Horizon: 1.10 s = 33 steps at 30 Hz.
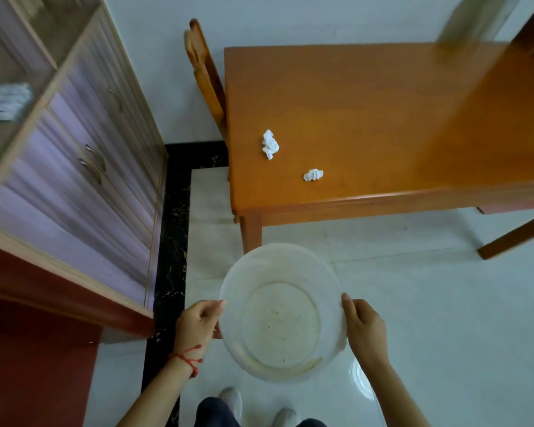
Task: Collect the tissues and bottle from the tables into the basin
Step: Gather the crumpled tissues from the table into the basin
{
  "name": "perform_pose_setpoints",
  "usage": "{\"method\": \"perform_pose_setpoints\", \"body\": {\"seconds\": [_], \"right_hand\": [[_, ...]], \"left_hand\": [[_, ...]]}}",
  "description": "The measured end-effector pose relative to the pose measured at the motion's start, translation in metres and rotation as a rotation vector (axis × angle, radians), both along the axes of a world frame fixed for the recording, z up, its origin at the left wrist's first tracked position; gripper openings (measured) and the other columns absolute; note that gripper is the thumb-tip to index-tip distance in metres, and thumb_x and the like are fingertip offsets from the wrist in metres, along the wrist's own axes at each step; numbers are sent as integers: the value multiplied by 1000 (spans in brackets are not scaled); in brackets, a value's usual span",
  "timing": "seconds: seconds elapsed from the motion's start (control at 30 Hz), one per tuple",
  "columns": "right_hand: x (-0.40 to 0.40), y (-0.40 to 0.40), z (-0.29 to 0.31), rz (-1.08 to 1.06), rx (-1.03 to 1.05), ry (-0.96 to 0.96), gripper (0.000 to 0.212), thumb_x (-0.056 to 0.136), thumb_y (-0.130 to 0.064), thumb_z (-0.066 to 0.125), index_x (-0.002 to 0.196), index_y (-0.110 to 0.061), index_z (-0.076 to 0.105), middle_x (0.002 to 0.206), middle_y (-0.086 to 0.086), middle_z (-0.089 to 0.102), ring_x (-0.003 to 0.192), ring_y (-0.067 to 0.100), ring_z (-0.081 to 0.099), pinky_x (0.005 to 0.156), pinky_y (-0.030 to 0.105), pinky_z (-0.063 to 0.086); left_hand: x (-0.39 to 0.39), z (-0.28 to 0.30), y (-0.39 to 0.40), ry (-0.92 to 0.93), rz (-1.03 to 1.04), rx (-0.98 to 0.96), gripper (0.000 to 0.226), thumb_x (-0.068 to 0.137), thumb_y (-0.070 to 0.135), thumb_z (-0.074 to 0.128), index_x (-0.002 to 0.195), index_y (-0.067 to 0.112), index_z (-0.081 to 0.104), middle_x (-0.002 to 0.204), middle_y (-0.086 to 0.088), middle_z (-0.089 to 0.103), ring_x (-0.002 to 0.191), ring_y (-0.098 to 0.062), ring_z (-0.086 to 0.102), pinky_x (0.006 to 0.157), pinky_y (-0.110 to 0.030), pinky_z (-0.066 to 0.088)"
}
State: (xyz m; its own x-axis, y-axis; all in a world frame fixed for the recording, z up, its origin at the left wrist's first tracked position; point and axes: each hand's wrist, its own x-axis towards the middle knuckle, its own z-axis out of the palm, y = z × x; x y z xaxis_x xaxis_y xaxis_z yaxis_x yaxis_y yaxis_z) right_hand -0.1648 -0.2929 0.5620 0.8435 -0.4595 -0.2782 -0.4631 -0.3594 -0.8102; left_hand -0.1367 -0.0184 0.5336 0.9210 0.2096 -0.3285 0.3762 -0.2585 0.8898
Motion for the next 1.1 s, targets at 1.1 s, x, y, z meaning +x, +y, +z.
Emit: {"method": "perform_pose_setpoints", "body": {"seconds": [1.1], "right_hand": [[66, -72, 2, 44, -15, 113, 33, 93, -30, 47, 66, -13, 55, 58, -2, 52, 59, 15, 48, 54, 24, 37]], "left_hand": [[70, 4, -72, 154, -44, 44, 21, 84, 28, 59, 73, 11, 63, 72, -11, 65, 73, -30, 64, 63, -44, 59]]}}
